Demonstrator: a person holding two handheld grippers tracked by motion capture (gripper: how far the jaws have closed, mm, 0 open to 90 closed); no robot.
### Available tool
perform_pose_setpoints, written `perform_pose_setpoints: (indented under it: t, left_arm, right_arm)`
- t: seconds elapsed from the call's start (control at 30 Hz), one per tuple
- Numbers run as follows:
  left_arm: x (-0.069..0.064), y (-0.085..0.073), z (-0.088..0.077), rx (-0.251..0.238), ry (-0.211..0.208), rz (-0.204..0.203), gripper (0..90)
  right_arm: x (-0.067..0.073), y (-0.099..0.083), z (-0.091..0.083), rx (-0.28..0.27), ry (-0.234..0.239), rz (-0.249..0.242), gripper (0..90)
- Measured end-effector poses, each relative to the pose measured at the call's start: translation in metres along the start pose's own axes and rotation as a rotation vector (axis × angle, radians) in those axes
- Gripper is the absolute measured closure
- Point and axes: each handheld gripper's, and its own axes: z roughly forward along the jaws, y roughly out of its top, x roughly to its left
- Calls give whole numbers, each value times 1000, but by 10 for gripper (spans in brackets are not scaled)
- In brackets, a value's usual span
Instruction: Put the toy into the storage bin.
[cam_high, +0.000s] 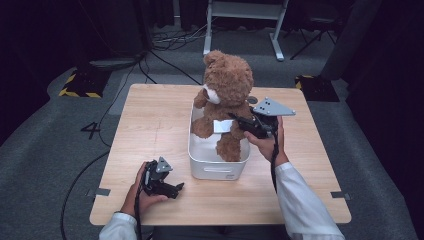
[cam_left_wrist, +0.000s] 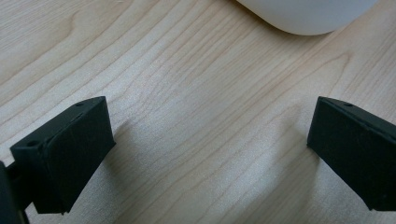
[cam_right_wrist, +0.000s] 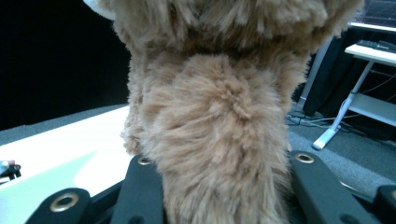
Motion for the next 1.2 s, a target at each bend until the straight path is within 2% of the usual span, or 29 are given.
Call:
perform_pose_setpoints:
  t: [0.63, 1.2]
  left_arm:
    - [0, 0, 0, 0, -2, 1, 2]
    - [0, 0, 0, 0, -2, 1, 3]
  right_arm:
    - [1, -30, 13, 85, 27, -6, 617]
    - [-1, -39, 16, 146, 41, 8, 585]
